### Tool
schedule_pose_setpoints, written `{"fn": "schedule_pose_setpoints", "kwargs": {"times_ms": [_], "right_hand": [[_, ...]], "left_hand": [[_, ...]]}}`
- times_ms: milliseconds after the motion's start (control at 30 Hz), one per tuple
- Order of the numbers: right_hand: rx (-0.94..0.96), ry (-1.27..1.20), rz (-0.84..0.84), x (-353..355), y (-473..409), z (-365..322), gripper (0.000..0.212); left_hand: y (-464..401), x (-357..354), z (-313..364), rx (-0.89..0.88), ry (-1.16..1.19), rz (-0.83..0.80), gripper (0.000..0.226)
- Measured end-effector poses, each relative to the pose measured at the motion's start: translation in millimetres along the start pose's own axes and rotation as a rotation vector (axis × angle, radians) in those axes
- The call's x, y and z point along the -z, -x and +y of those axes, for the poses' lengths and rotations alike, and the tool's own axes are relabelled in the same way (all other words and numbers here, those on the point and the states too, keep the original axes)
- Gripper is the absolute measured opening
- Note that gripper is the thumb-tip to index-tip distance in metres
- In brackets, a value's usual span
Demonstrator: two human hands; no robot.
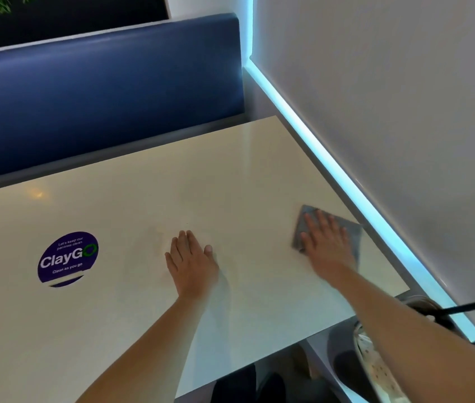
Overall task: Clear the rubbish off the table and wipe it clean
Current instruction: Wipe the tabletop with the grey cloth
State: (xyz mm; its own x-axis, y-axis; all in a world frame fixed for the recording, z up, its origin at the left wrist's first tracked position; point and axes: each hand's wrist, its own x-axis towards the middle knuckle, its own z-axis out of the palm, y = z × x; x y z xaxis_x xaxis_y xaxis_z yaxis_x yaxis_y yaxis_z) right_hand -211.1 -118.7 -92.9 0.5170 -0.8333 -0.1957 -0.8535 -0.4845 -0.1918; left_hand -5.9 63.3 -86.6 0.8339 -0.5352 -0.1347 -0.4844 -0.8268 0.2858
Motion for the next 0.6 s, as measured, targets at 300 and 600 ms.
{"fn": "schedule_pose_setpoints", "kwargs": {"times_ms": [300,600], "right_hand": [[-0.051,-0.041,0.016,-13.5,34.6,-55.1,0.059],[0.219,-0.044,-0.039,-27.7,94.4,-70.1,0.055]], "left_hand": [[14.6,5.4,-32.7,-0.063,0.044,-0.012,0.052],[17.0,7.1,-30.2,-0.029,0.092,-0.086,0.055]]}}
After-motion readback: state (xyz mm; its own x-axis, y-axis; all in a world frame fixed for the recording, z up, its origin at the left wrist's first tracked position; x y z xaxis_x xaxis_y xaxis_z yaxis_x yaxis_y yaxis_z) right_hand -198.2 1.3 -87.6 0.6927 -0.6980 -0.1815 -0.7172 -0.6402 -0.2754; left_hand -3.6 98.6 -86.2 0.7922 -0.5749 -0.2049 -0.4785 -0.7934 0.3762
